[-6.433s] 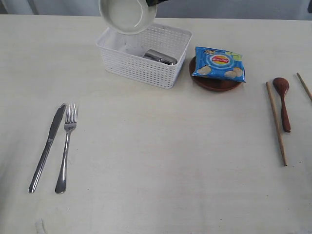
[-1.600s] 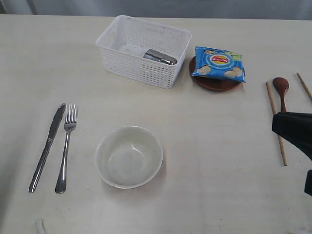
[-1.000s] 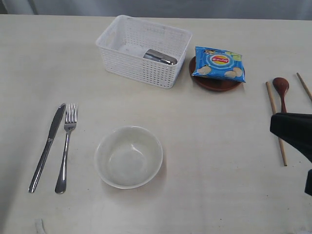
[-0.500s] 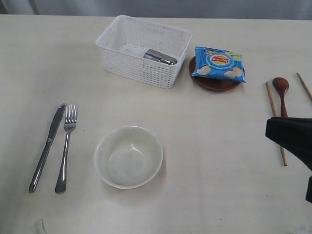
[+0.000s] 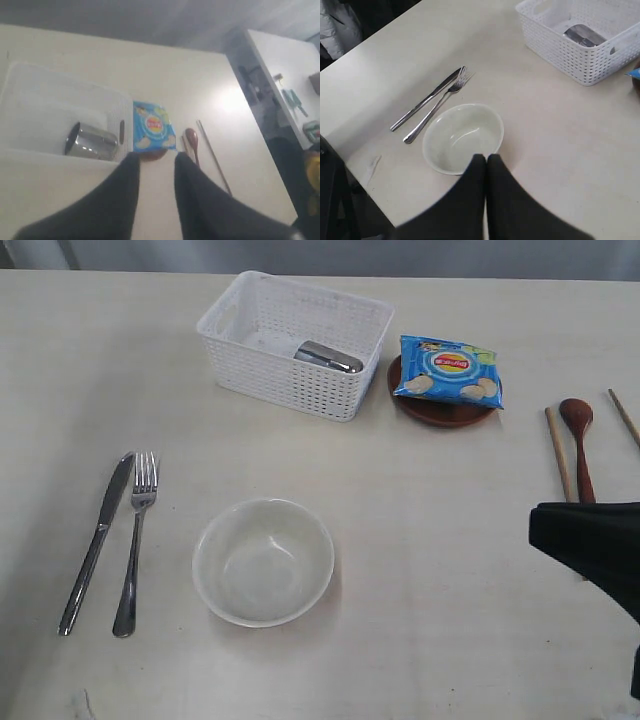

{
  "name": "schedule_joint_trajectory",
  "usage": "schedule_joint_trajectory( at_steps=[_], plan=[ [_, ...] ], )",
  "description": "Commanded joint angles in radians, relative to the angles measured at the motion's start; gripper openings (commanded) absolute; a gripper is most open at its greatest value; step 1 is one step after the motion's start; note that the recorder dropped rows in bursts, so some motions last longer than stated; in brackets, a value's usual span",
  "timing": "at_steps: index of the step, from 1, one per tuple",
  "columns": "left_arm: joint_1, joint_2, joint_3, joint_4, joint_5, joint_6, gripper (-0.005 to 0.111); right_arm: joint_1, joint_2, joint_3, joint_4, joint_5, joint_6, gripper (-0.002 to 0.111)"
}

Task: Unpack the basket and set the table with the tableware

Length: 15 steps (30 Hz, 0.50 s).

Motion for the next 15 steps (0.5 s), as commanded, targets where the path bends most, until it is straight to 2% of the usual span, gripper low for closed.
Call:
schedule_joint_trajectory(
  at_steps=[1, 8, 13, 15],
  plan=[
    [-0.020, 0.180, -0.113, -0.008, 0.125, -0.007, 0.037, 0.002, -0.007, 0.001, 0.004, -0.001, -0.001, 0.000],
    [-0.136, 0.463, -0.347, 0.133, 0.204, -0.009, 0.038, 0.002, -0.007, 0.001, 0.000, 0.003, -0.001, 0.000],
    [-0.178, 0.644, -0.512, 0.143, 0.204, -0.033, 0.057, 0.002, -0.007, 0.001, 0.000, 0.007, -0.001, 0.000],
    [-0.191, 0.704, -0.564, 0.143, 0.204, -0.033, 0.060, 0.002, -0.007, 0.001, 0.000, 0.009, -0.001, 0.000]
  ],
)
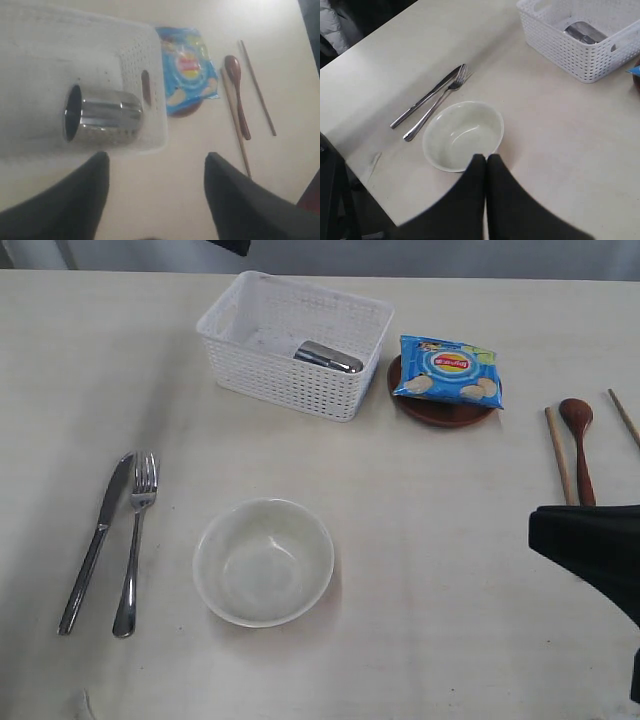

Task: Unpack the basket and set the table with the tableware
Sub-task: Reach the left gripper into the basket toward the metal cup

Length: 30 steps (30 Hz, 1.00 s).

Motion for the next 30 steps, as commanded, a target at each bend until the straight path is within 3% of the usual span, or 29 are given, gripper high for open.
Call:
schedule_joint_trajectory(
  at_steps=[1, 7, 30],
  plan=[
    [-0.027, 0.136, -0.124, 0.012, 0.008, -0.011, 0.060, 0.002, -0.007, 0.001, 0.000, 0.000, -0.001, 0.000],
    [-0.033, 0.267, -0.222, 0.012, 0.008, -0.011, 0.060, 0.002, -0.007, 0.001, 0.000, 0.001, -0.004, 0.000],
    [-0.054, 0.421, -0.256, -0.059, 0.008, 0.012, 0.060, 0.002, -0.007, 0.001, 0.000, -0.001, -0.009, 0.000]
  ],
)
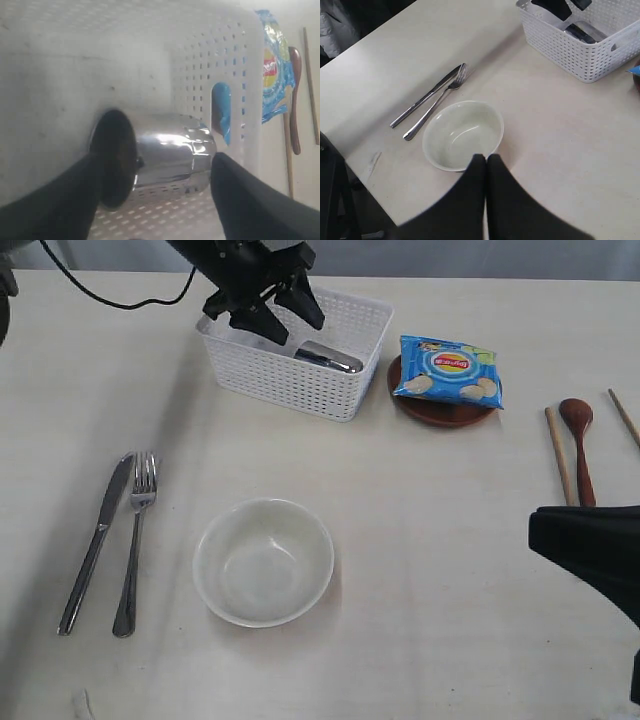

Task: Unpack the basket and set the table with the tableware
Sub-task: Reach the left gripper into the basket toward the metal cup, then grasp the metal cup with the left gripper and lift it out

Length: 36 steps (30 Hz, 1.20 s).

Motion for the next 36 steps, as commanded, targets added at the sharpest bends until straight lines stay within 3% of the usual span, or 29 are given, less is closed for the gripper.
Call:
schedule_joint_trajectory(
  at_steps=[1, 14, 17, 21, 24, 28, 34, 36],
  plan=[
    [-0.014, 0.022, -0.006, -0.022, 0.004, 0.009, 0.060, 0.002, -0.007, 0.001, 0.000, -0.004, -0.009, 0.000],
    [-0.043, 0.035, -0.006, -0.186, 0.004, 0.056, 0.059, 0.002, -0.007, 0.001, -0.003, -0.004, -0.009, 0.000],
    [-0.048, 0.031, -0.006, -0.204, 0.004, 0.062, 0.050, 0.002, -0.007, 0.001, -0.003, -0.004, -0.011, 0.000],
    [-0.048, 0.022, -0.008, -0.226, 0.004, 0.064, 0.018, 0.002, -0.007, 0.001, -0.003, -0.004, -0.011, 0.000],
    [-0.048, 0.018, -0.034, -0.224, 0.004, 0.064, 0.001, 0.002, -0.007, 0.001, -0.003, -0.004, -0.011, 0.000],
    [-0.048, 0.006, -0.074, -0.216, 0.004, 0.059, 0.000, 0.002, -0.007, 0.001, -0.003, -0.004, -0.011, 0.000],
    [-0.063, -0.007, -0.088, 0.033, 0.004, 0.008, 0.000, 0.002, -0.007, 0.001, -0.003, -0.004, -0.016, 0.000],
    [-0.069, -0.007, -0.088, 0.056, 0.004, 0.008, 0.002, 0.002, -0.007, 0.001, -0.003, -0.004, -0.016, 0.000]
  ],
)
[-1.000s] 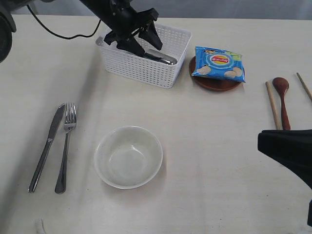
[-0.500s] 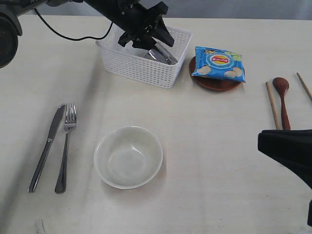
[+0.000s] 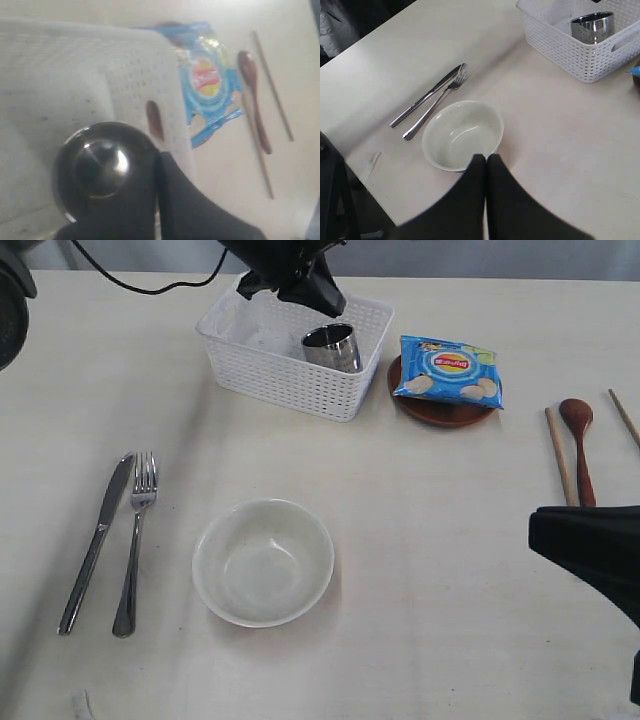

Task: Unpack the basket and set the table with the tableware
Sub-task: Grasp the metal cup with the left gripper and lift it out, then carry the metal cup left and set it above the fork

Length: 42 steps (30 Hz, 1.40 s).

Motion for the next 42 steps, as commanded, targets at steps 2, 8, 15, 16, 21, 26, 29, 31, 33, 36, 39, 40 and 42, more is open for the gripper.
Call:
schedule_joint_trajectory(
  at_steps=[2, 8, 15, 16, 21, 26, 29, 31, 33, 36, 39, 40, 42],
  plan=[
    [-0.019, -0.005, -0.005, 0.063, 0.005, -0.016, 0.009, 0.002, -0.007, 0.001, -0.003, -0.004, -0.012, 0.000],
    [-0.030, -0.005, -0.001, 0.028, 0.005, 0.004, 0.051, 0.002, -0.007, 0.001, -0.003, -0.004, -0.012, 0.000],
    [-0.110, 0.023, -0.001, 0.206, 0.005, 0.046, 0.046, 0.002, -0.007, 0.001, -0.003, -0.002, -0.012, 0.000],
    [-0.110, 0.023, -0.003, 0.206, 0.005, 0.046, 0.029, 0.002, -0.007, 0.001, -0.003, -0.002, -0.012, 0.000],
    [-0.112, 0.016, -0.062, 0.253, 0.005, 0.047, 0.000, 0.002, -0.007, 0.001, -0.003, -0.002, -0.012, 0.000],
    [-0.112, -0.079, -0.068, 0.263, 0.005, 0.047, 0.000, 0.002, -0.007, 0.001, -0.003, -0.002, -0.012, 0.000],
    [-0.112, -0.154, -0.068, 0.341, 0.005, 0.029, 0.000, 0.002, -0.007, 0.001, -0.003, -0.002, -0.012, 0.000],
    [-0.112, -0.216, -0.066, 0.450, 0.005, -0.025, 0.000, 0.002, -0.007, 0.001, -0.003, -0.002, -0.012, 0.000],
    [-0.112, -0.284, -0.045, 0.537, 0.005, -0.068, 0.000, 0.002, -0.007, 0.001, -0.003, -0.002, -0.012, 0.000],
    [-0.112, -0.381, 0.028, 0.579, 0.005, -0.089, 0.000, 0.002, -0.007, 0.001, -0.003, -0.002, -0.012, 0.000],
    [-0.109, -0.476, 0.154, 0.652, 0.005, -0.129, 0.000, 0.002, -0.007, 0.001, -0.003, -0.002, -0.012, 0.000],
    [-0.109, -0.510, 0.207, 0.694, 0.005, -0.151, 0.000, 0.002, -0.007, 0.001, -0.003, -0.002, -0.012, 0.000],
    [-0.109, -0.574, 0.318, 0.765, 0.005, -0.181, 0.000, 0.002, -0.007, 0.001, -0.003, -0.002, -0.012, 0.000]
  ],
)
